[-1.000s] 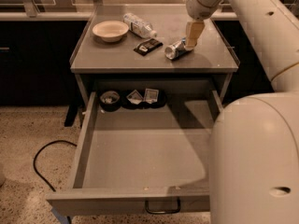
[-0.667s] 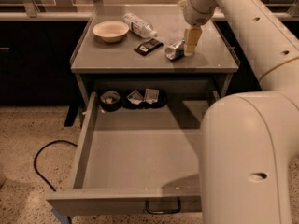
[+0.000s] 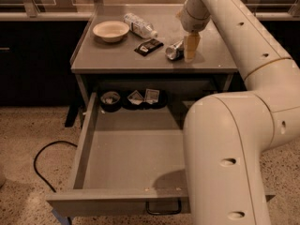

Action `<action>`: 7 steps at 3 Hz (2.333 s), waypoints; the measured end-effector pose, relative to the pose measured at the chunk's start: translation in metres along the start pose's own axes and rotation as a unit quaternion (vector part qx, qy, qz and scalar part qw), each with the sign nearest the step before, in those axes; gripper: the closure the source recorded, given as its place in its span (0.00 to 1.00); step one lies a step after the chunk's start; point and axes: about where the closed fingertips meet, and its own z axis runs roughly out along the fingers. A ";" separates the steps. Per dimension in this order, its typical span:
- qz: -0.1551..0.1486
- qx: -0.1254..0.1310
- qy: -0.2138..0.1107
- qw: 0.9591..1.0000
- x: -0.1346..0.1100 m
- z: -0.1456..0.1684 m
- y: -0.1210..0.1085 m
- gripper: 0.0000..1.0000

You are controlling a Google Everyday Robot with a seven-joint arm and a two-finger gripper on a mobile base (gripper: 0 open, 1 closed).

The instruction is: Place redbull can into top drawer

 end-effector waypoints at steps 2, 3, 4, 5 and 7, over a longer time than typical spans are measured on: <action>-0.013 -0.050 0.000 0.999 -0.003 0.017 0.017 0.00; -0.025 -0.081 -0.006 0.996 -0.007 0.027 0.029 0.00; -0.036 -0.104 -0.007 0.994 -0.010 0.035 0.039 0.00; -0.036 -0.105 -0.007 0.994 -0.010 0.035 0.039 0.19; -0.035 -0.086 -0.008 0.996 -0.010 0.028 0.029 0.64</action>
Offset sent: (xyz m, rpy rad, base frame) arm 0.0090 -0.0050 -0.0137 -0.0447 0.1577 0.0511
